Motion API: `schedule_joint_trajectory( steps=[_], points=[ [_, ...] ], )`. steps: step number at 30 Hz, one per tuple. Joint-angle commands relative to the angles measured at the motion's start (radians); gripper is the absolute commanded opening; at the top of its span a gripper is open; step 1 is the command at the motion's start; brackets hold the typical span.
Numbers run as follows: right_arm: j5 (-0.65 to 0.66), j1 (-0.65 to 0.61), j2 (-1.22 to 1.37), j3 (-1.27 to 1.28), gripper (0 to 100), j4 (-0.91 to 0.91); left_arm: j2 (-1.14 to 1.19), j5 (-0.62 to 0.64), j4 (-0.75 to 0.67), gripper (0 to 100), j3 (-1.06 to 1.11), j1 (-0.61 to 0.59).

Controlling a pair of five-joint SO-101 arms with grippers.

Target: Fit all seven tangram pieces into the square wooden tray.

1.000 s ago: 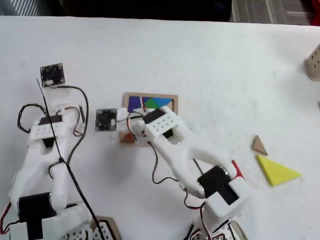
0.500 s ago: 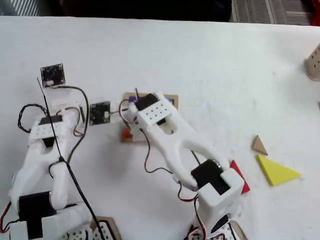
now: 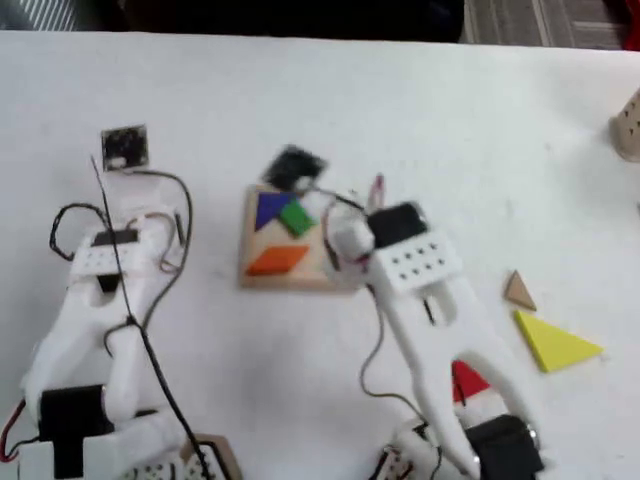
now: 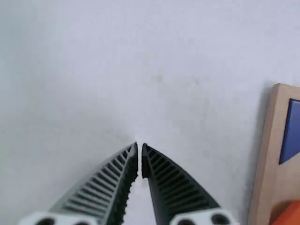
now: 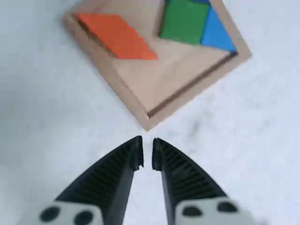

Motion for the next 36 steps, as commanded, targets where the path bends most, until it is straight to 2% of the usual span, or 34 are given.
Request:
schedule_joint_trajectory(
  steps=[1,5,9,12,15,17,19,25,32,36],
  points=[
    [-0.152,0.159,-0.054,0.146,1.9,-0.119,-0.070,-0.005,0.044,4,-0.094,0.139],
    [-0.229,0.338,-0.041,0.253,1.8,-0.194,-0.209,-0.008,0.170,4,-0.072,0.360],
    [-0.245,0.527,-0.041,0.293,1.8,-0.213,-0.302,-0.008,0.167,4,-0.002,0.535],
    [-0.241,0.642,-0.031,0.308,1.8,-0.214,-0.285,-0.008,0.157,4,0.015,0.642],
    [-0.238,0.700,-0.033,0.362,1.8,-0.271,-0.211,-0.008,0.157,4,0.009,0.728],
    [-0.187,0.707,-0.033,0.394,1.8,-0.311,-0.151,-0.009,0.157,4,-0.005,0.774],
    [-0.140,0.702,-0.033,0.416,1.8,-0.335,-0.101,-0.009,0.157,4,-0.018,0.803],
    [-0.129,0.700,-0.033,0.419,1.8,-0.341,0.010,-0.009,0.153,4,-0.071,0.806],
    [-0.127,0.700,-0.035,0.419,1.8,-0.338,0.139,-0.002,-0.060,4,-0.084,0.739],
    [-0.127,0.700,-0.035,0.419,1.8,-0.338,0.143,-0.002,-0.117,4,-0.084,0.736]
  ],
)
